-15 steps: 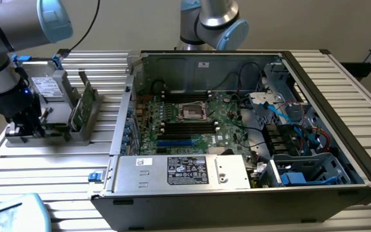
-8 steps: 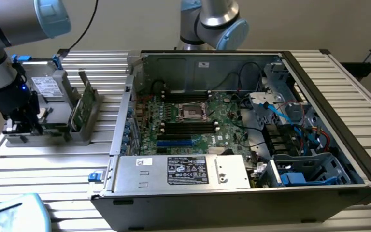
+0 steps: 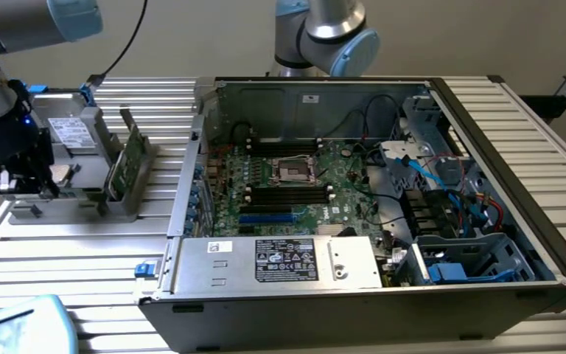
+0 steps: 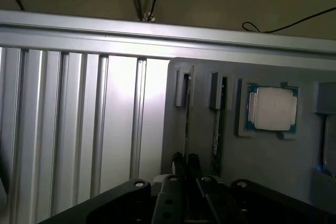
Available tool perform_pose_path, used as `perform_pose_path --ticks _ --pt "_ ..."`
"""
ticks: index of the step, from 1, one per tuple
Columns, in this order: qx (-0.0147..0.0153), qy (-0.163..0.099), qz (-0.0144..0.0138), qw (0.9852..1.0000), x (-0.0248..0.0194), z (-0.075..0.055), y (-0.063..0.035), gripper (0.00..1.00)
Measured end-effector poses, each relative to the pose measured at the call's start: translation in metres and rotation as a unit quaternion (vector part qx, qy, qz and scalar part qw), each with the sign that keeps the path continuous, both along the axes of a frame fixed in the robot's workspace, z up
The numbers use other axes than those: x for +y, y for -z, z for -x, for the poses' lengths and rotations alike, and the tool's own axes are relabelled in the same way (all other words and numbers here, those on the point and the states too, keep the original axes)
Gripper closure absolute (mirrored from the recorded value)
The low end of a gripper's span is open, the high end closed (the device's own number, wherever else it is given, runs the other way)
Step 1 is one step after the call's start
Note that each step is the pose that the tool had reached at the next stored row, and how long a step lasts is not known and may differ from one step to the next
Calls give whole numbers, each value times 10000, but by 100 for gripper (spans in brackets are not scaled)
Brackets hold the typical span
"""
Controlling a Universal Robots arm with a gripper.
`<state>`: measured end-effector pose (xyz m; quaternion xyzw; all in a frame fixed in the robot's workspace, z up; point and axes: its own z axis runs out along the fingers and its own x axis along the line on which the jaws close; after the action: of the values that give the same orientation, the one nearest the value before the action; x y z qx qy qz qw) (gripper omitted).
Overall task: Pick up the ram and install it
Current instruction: 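Pick up the ram and move it above insertion slot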
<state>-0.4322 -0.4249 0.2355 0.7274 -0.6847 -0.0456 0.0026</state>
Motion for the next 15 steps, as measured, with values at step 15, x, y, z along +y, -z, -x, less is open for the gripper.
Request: perform_pose_path --ticks 15 --pt "58 0 1 10000 -1 -119 -544 86"
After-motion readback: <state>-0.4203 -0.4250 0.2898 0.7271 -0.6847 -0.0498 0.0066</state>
